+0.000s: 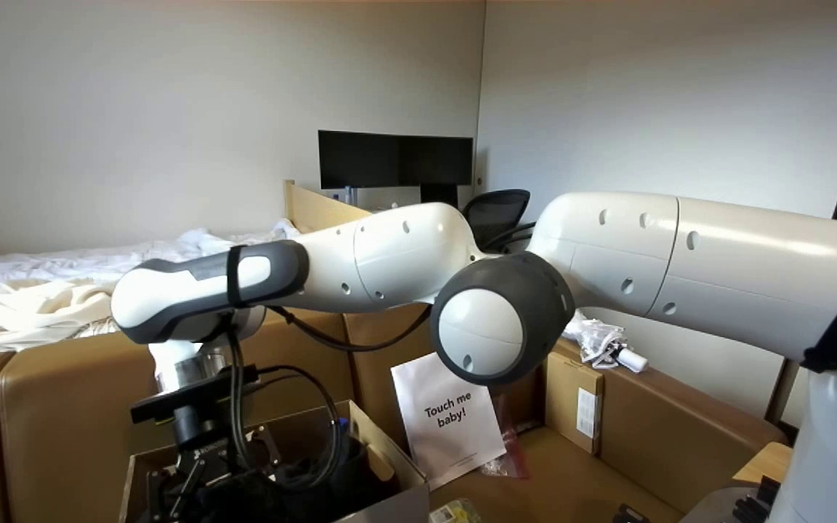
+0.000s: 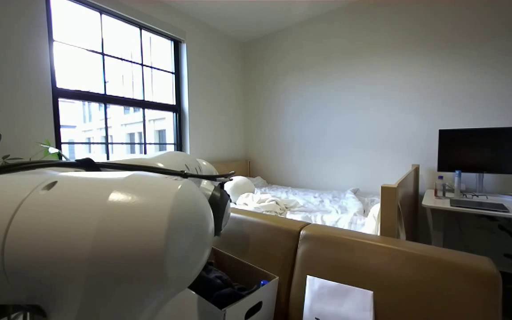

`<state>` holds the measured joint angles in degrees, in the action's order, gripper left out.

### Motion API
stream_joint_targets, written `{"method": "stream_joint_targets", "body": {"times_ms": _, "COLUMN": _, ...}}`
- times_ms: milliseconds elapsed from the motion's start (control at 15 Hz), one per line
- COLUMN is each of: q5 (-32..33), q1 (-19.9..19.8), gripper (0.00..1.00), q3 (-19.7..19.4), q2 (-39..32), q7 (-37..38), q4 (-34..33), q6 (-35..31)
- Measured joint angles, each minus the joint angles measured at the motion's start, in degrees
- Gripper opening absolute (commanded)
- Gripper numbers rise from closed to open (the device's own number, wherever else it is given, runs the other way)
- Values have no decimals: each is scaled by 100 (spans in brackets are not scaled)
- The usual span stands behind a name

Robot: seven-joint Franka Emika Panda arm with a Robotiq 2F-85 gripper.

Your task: Remove the black cloth and bottle and put the on the sofa

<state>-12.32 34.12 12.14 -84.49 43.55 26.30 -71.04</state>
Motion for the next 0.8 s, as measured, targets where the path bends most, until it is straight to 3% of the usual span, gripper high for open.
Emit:
{"method": "stream_joint_targets", "body": {"times_ms": 333, "q5": 235, "q1": 27, "gripper": 100, "q3": -596, "q2": -84, "q7": 705, "q4": -24, "q6": -213}}
{"method": "stream_joint_targets", "body": {"times_ms": 400, "q5": 314, "q1": 22, "gripper": 75, "q3": -703, "q2": -82, "q7": 813, "q4": -32, "q6": -333}}
{"method": "stream_joint_targets", "body": {"times_ms": 533, "q5": 398, "q1": -13, "gripper": 67, "q3": -840, "q2": -82, "q7": 1017, "q4": -34, "q6": -785}}
{"method": "stream_joint_targets", "body": {"times_ms": 800, "q5": 498, "q1": -114, "gripper": 39, "q3": -983, "q2": -83, "q7": 1390, "q4": -33, "q6": -1921}}
